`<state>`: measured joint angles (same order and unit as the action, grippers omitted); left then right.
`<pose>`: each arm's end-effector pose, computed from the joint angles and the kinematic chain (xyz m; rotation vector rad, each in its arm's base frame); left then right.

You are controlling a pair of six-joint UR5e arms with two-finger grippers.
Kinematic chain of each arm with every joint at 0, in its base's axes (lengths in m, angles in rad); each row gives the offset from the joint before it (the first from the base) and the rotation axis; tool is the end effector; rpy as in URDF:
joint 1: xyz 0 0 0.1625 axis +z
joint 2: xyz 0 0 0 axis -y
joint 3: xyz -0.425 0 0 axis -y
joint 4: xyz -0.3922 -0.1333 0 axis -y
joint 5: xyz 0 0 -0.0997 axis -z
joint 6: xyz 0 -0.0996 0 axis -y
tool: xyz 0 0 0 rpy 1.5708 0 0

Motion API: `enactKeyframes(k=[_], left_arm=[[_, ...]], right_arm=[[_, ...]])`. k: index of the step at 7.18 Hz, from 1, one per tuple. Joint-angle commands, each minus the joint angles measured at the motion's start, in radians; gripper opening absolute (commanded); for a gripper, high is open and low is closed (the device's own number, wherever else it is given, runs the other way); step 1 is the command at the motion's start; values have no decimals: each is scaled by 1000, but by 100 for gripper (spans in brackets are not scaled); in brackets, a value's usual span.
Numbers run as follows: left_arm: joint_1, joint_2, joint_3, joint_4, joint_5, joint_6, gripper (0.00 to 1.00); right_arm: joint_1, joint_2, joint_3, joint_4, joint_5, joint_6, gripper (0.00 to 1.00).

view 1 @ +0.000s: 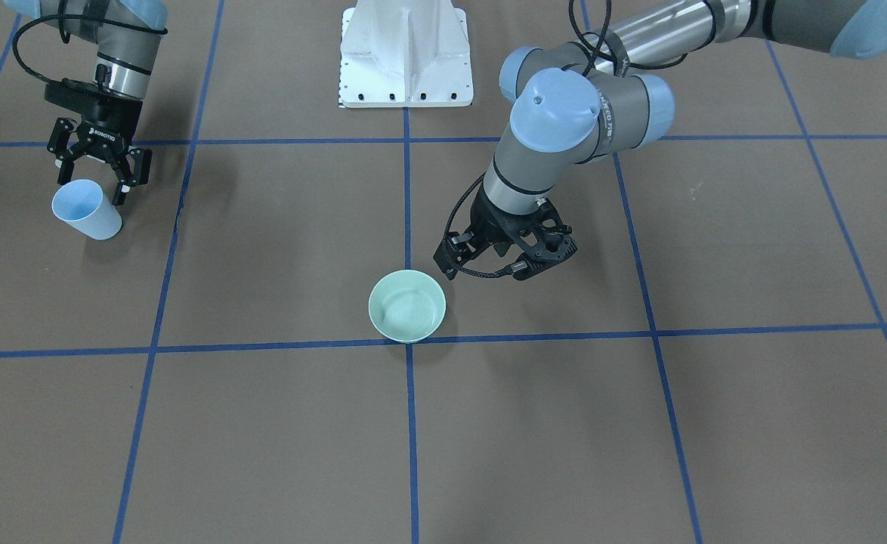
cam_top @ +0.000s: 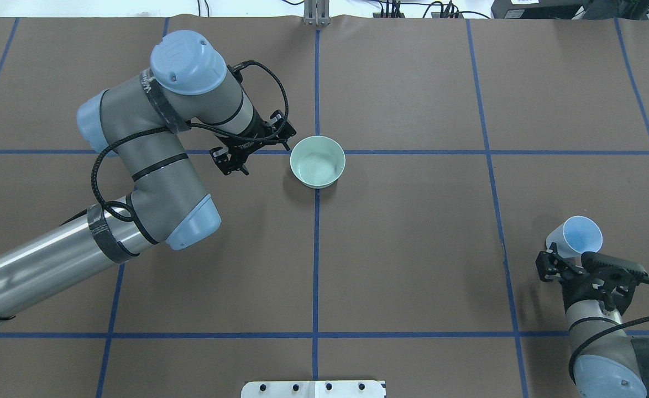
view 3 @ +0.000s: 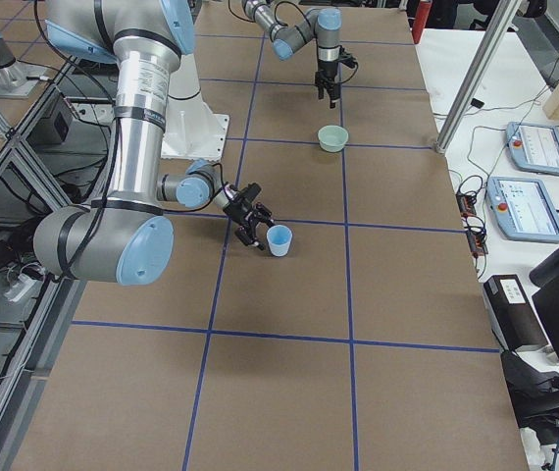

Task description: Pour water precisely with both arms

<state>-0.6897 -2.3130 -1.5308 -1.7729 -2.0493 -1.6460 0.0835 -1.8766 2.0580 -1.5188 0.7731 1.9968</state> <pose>0.4981 -0.5242 0.1987 -0.1576 0.9882 -0.4847 -0.3525 -0.2348 0.5416 0.7555 -0.3580 0.5730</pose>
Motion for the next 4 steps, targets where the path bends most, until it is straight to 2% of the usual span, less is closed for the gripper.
enactKeyframes(k=[1, 4], left_arm=[[1, 0, 0, 0, 0, 0, 100], [1, 0, 1, 0, 0, 0, 100]], right_arm=[[19, 10, -1, 0, 0, -22, 99], [31, 37, -48, 5, 2, -26, 99]])
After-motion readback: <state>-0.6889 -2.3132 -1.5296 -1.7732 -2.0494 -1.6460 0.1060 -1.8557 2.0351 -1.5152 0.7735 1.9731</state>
